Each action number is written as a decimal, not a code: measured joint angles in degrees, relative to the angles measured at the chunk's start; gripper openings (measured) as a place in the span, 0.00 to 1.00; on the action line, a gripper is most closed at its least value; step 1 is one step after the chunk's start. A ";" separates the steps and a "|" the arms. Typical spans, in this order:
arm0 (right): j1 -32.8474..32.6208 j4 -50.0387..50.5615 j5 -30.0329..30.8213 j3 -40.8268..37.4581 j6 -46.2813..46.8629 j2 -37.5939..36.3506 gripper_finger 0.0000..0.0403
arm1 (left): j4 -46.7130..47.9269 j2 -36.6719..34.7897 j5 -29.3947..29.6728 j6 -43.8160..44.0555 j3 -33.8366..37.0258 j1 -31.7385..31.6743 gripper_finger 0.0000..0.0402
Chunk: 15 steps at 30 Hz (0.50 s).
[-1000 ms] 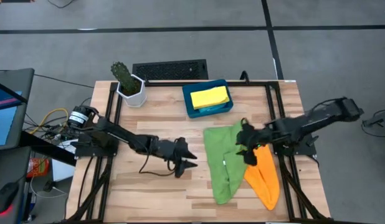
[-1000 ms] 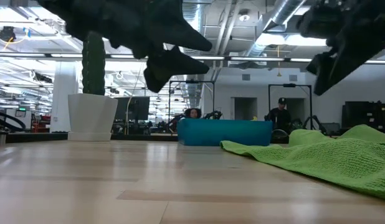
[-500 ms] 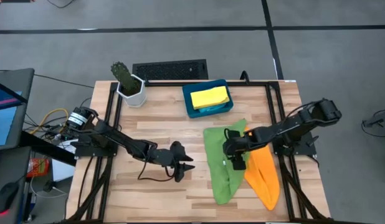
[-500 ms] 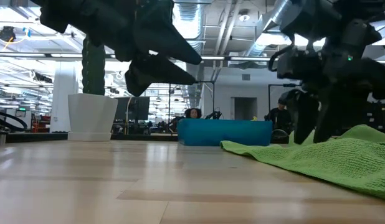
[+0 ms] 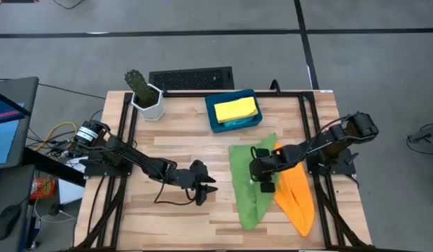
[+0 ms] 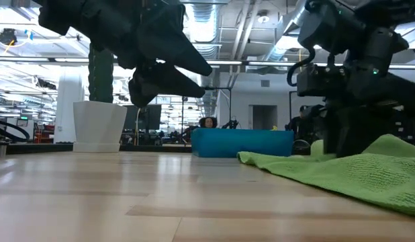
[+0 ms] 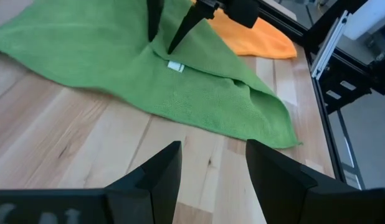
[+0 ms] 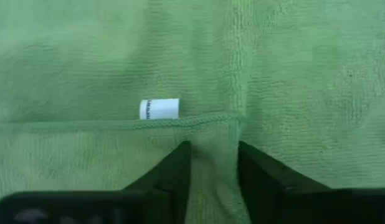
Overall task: Fold microfiber towels
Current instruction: Fold the green microfiber cloth
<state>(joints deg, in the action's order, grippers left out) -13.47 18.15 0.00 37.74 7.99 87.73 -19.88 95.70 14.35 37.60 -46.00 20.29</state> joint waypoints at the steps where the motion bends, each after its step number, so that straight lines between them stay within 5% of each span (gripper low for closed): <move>1: 0.00 0.32 -0.07 0.29 0.02 -0.32 0.32 | 0.03 0.00 0.00 0.11 0.00 0.00 0.43; 8: 0.00 0.44 0.14 1.55 0.21 -3.55 0.12 | -0.07 0.00 0.78 0.39 0.00 0.00 0.43; 15: -0.02 -0.07 -0.01 1.62 1.20 -3.75 0.04 | -3.44 0.02 11.94 -0.58 0.00 -1.87 0.43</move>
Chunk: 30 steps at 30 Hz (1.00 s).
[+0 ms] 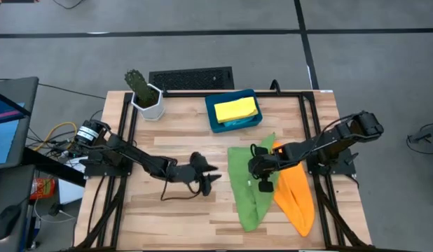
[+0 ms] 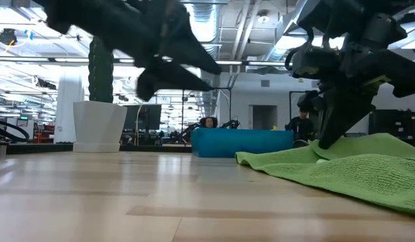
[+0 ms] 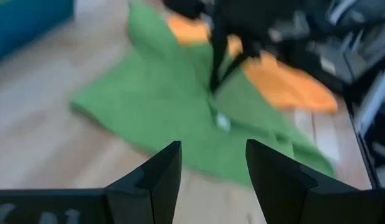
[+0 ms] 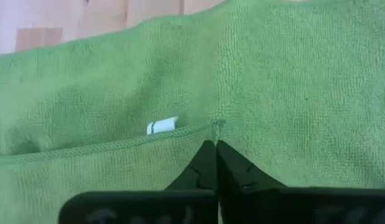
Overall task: Fold microfiber towels
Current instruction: Fold the green microfiber cloth
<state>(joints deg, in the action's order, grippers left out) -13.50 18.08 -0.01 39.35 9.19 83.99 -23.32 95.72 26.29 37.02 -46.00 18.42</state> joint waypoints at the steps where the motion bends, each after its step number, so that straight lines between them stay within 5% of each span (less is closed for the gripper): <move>1: 0.00 -0.28 0.00 0.00 0.12 0.02 0.03 | -1.85 0.20 -0.12 -0.95 0.00 -0.94 0.43; 12: 0.00 -0.77 0.00 0.02 0.90 0.02 0.08 | -20.17 13.94 -10.32 -2.21 -0.17 -7.95 0.43; 18: 0.00 -1.90 0.02 0.02 0.88 0.00 0.06 | -21.12 21.55 -12.91 -2.85 -5.76 -9.49 0.43; 30: -0.05 -2.88 -0.07 0.02 0.88 0.02 0.08 | 12.13 29.06 -11.29 -7.90 -24.64 -10.17 0.43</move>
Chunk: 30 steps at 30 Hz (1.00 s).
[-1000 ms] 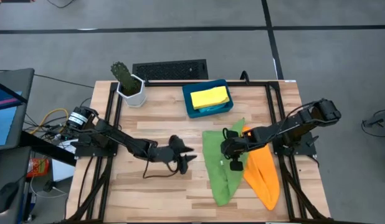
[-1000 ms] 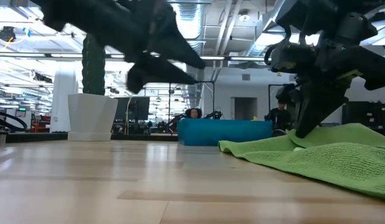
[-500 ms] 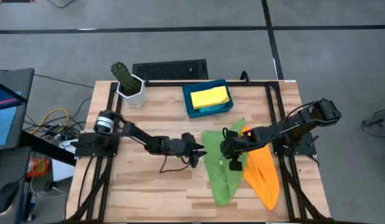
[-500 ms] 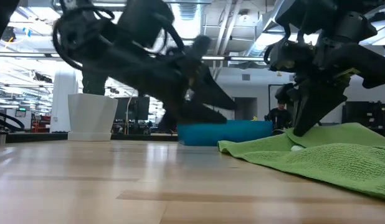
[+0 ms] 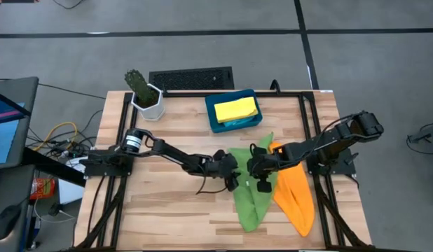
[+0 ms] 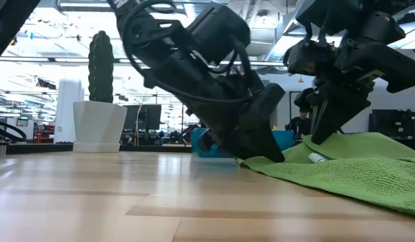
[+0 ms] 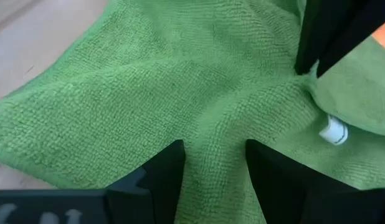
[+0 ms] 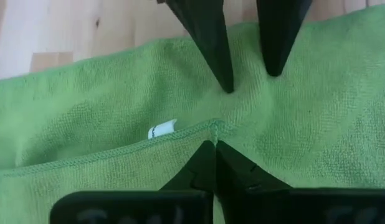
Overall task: Fold microfiber towels
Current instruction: Fold the green microfiber cloth
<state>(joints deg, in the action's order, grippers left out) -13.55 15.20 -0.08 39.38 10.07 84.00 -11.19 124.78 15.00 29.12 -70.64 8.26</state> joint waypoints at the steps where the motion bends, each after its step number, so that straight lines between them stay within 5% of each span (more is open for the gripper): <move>1: -0.09 0.31 0.01 0.00 0.02 -0.01 0.08 | 1.26 0.49 -0.38 -0.02 -0.63 -0.09 0.43; 13: -7.42 9.86 0.54 0.04 2.58 -2.36 0.08 | 4.09 0.58 -2.18 2.89 -0.76 -0.62 0.40; 21: -11.50 10.14 6.54 0.04 3.67 -9.08 0.07 | 3.95 0.49 -2.84 3.50 -0.57 -0.88 0.35; 30: -11.05 9.99 9.23 0.00 4.54 -10.63 0.02 | 13.87 -9.47 -13.71 -2.89 0.23 0.13 0.34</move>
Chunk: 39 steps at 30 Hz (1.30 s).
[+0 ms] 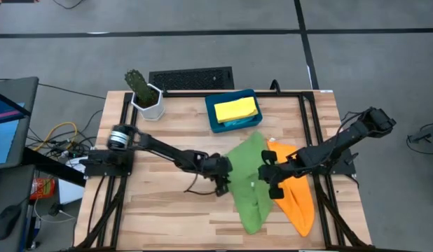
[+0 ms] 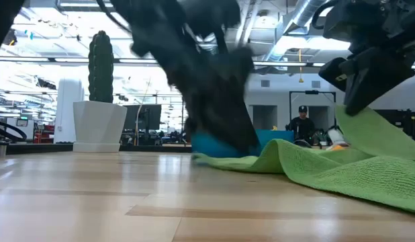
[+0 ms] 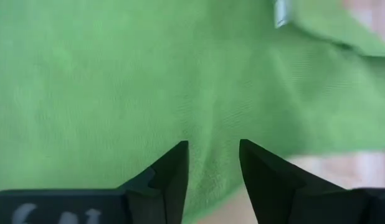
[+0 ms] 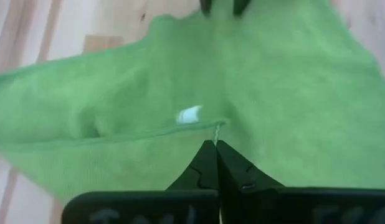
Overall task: Fold microfiber towels
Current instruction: Fold the green microfiber cloth
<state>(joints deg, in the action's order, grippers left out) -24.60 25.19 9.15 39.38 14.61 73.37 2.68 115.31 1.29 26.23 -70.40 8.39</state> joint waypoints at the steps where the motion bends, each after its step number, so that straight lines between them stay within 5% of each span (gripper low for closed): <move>1: -0.02 -0.40 0.72 0.00 0.00 0.02 0.02 | 2.74 -2.14 0.53 -1.40 -0.09 0.25 0.34; 7: 0.37 -2.60 2.30 0.00 0.55 0.00 0.02 | 17.26 -10.02 10.98 -5.14 -0.27 2.30 0.34; 13: 1.62 -8.00 3.52 0.02 1.64 0.00 0.03 | 1.29 -7.08 3.50 -6.72 -0.44 7.29 0.35; 19: 3.93 -7.74 4.41 0.02 2.56 0.00 0.03 | -8.97 -2.13 7.58 -16.02 -2.71 13.89 0.45; 27: 4.87 -8.38 4.35 0.00 1.01 0.00 0.04 | -2.52 10.17 9.87 -27.87 -20.68 19.04 0.57; 33: 5.20 -7.73 4.60 0.00 2.35 0.00 0.04 | 9.03 20.57 9.14 -26.96 -35.92 20.89 0.57; 39: 5.14 -7.71 4.96 0.00 3.37 0.00 0.04 | 9.08 27.24 9.53 -22.48 -44.92 23.55 0.57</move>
<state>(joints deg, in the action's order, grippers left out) -19.46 17.48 14.11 39.38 17.98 73.36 11.76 142.56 10.82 3.75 -115.32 31.94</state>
